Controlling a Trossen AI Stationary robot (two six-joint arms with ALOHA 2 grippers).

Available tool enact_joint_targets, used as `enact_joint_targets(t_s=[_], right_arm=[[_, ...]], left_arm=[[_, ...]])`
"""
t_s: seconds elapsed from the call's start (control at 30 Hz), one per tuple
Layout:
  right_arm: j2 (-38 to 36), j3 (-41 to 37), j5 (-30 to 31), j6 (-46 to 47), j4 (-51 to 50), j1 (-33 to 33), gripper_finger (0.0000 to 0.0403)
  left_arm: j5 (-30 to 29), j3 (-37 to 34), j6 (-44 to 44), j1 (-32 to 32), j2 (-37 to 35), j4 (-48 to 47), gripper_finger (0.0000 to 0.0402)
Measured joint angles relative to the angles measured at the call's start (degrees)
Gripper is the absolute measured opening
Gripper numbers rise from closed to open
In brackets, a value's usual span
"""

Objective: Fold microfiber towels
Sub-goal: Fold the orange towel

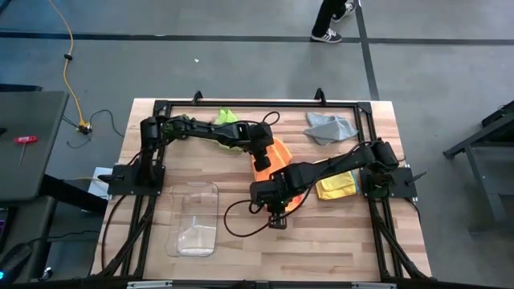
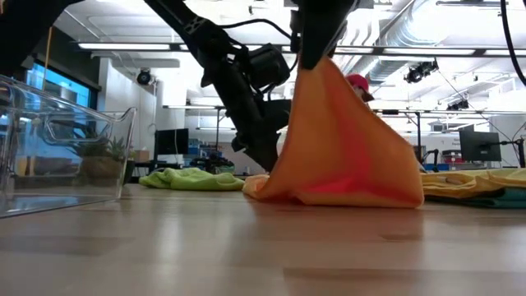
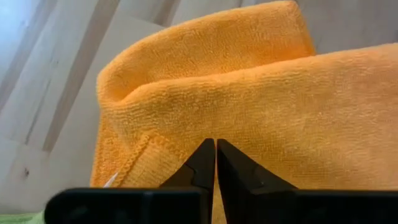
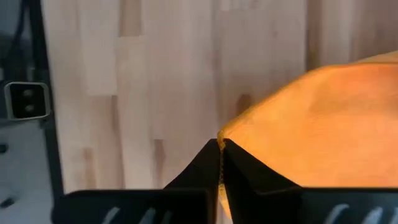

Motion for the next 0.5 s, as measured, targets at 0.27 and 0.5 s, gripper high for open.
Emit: enact_joint_targets(t_s=[0.27,0.5], right_arm=[[0.5,0.0,4.9,7.3,1.1,0.9,0.0122],[0.3,0.0,10.0,9.3,-3.7,1.0,0.0218]], left_arm=[[1.5,-0.1,1.8,0.4,0.0,-2.4,0.0000],[1.6,-3.0,2.3,0.8,-0.3,-2.2,0.0000]])
